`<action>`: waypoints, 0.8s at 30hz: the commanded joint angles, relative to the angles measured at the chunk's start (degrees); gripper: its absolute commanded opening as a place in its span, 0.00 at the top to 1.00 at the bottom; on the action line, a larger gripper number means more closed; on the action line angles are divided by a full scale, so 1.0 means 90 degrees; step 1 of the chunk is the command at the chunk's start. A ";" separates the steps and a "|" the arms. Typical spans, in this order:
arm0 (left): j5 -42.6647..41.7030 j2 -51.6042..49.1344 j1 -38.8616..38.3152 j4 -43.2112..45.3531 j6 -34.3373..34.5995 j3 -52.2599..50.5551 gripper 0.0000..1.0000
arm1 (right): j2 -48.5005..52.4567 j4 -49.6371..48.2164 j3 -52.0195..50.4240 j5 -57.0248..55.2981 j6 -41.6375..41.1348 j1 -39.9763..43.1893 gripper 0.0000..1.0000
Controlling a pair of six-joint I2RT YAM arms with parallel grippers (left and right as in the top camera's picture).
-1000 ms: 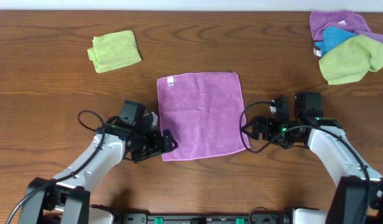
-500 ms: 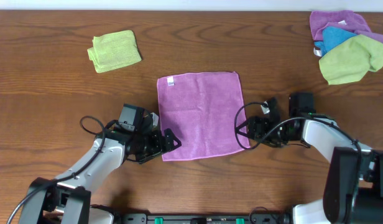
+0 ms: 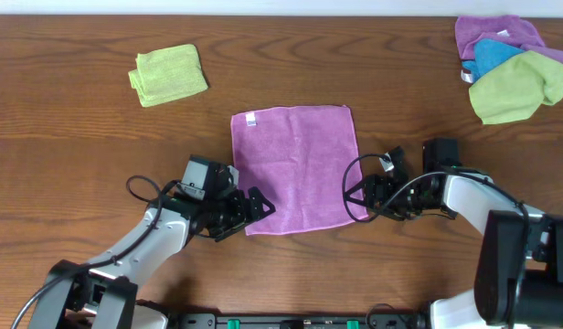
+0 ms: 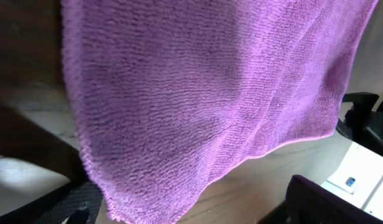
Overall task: Fold the cloth
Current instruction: 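Lift the lower edge with both grippers and fold it up over the top half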
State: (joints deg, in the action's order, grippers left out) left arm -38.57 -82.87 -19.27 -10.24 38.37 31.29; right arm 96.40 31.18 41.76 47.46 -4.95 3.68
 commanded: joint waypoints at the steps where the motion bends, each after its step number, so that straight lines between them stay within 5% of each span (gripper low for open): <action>1: 0.0134 -0.0095 -0.0046 0.0010 0.0301 -0.0114 0.05 | 0.0070 -0.0032 -0.0075 0.0299 0.0134 -0.0083 0.20; 9: 0.0114 -0.0095 -0.0046 0.0146 0.0505 -0.0114 0.04 | 0.0070 -0.0231 -0.0075 0.0367 0.0134 -0.0294 0.27; 12: 0.0114 -0.0095 -0.0046 0.0143 0.0617 -0.0114 0.01 | 0.0070 -0.0214 -0.0075 0.0350 0.0131 -0.0294 0.44; 13: 0.0121 -0.0095 -0.0046 0.0151 0.0673 -0.0114 0.00 | 0.0070 -0.0199 -0.0075 0.0352 0.0129 -0.0294 0.57; 16: 0.0165 -0.0095 -0.0041 0.0165 0.0772 -0.0114 0.36 | 0.0070 -0.0199 -0.0075 0.0328 -0.0010 -0.0294 0.90; 17: 0.0168 -0.0095 -0.0041 0.0168 0.0775 -0.0114 0.56 | 0.0070 -0.0209 -0.0075 0.0277 -0.0117 -0.0294 0.98; 19: 0.0168 -0.0095 -0.0041 0.0165 0.0772 -0.0114 0.93 | 0.0070 -0.0199 -0.0075 0.0221 -0.0209 -0.0291 0.99; 24: 0.0163 -0.0095 -0.0041 0.0136 0.0775 -0.0114 0.94 | 0.0070 -0.0185 -0.0075 0.0146 -0.0206 -0.0291 0.98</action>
State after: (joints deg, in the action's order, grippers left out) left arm -37.67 -83.24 -19.62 -8.73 45.21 30.81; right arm 96.64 29.36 41.50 48.97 -6.09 1.56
